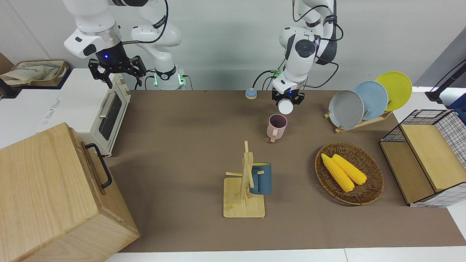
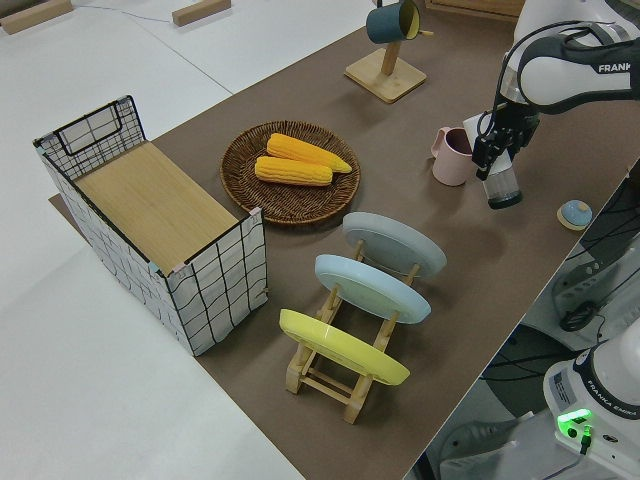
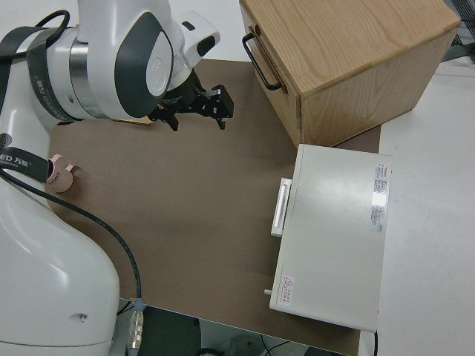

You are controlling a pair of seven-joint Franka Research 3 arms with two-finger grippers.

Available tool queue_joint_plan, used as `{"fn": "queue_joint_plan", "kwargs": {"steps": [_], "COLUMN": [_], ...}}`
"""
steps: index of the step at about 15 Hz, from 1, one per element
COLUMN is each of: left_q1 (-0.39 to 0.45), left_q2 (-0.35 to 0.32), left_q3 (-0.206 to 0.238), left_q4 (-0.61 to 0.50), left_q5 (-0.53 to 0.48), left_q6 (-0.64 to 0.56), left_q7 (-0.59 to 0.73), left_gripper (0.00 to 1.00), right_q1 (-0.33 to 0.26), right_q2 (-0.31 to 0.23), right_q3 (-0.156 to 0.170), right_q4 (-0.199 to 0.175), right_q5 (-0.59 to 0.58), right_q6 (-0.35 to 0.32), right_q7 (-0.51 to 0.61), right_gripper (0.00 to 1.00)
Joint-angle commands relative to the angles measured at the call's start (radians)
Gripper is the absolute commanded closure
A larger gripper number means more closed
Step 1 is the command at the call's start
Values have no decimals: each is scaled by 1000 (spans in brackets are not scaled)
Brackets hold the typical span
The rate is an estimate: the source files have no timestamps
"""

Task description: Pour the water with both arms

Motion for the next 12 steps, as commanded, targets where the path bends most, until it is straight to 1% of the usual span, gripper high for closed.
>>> {"fn": "queue_joint_plan", "kwargs": {"steps": [1,6,10,12], "left_q1": [-5,-3,0,-2], "left_q2": [37,59,103,120], "left_q3": [2,4,4,2], "left_q4": [50,80,151,175], "left_q5": [33,33,34,77], "left_q6": [-48,-94,-170,-212], "left_q7": [-23,-23,-23,-34], "left_gripper": [1000,1000,1000,1000], "right_q1": [-5,-5,-5,-5], "right_q2": [-17,-17,-17,-18], "right_q3": [-1,1,-1,-1], "right_q4": [-20,-20,-20,-20], "right_q5": [5,5,5,5], "right_q6": [2,2,2,2], "right_q7": [-20,-20,-20,-20], "right_gripper": [7,7,7,7]}}
